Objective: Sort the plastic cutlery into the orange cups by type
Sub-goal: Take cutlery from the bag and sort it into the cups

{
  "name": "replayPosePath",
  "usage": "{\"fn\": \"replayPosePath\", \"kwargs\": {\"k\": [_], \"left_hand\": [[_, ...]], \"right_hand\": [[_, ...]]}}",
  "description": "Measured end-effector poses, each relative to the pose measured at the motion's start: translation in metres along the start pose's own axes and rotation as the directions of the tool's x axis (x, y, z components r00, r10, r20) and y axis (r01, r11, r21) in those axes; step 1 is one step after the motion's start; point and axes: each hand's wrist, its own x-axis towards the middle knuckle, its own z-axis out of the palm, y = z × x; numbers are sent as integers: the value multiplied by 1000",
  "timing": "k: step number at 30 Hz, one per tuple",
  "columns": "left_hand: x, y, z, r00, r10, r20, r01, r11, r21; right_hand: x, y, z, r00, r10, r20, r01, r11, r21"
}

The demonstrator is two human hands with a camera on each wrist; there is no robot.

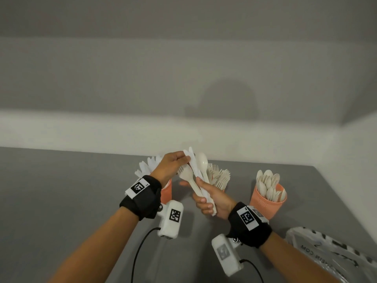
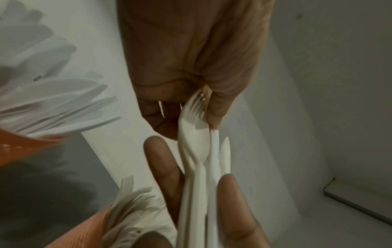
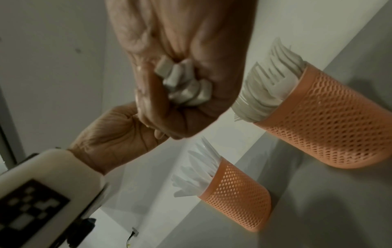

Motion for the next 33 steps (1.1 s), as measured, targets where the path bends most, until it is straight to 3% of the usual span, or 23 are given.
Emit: {"fn": "replayPosePath", "kwargs": {"k": [6, 10, 12, 15, 17, 19, 21, 25, 33], "left_hand": [[3, 7, -4, 992, 29, -119, -36, 997, -62], [12, 25, -26, 943, 75, -326, -131, 980, -153], [13, 34, -42, 881, 137, -454, -223, 965, -140], [9, 43, -64, 743, 289, -604, -365, 931, -3], [0, 45, -78, 648, 392, -653, -404, 904, 142], [-10, 38, -86, 588, 497, -638, -402, 864, 303], [-17, 23, -86, 590, 587, -554, -378, 807, 453], [-23, -13, -75, 647, 646, -405, -285, 697, 658], [-10, -40, -63, 656, 667, -353, -269, 643, 717]], "right_hand": [[-2, 2, 0, 999, -22, -30, 21, 999, -46], [-2, 3, -1, 989, -73, -127, 61, 994, -89], [0, 4, -3, 981, -89, -170, 72, 992, -105], [4, 6, -6, 969, -115, -220, 96, 991, -96], [5, 5, -2, 964, -119, -236, 109, 992, -56], [7, 6, 1, 960, -122, -252, 120, 992, -26], [9, 6, 2, 956, -130, -264, 125, 991, -35], [11, 5, 10, 951, -165, -263, 134, 982, -134], [11, 2, 7, 939, -208, -273, 175, 975, -140]]}}
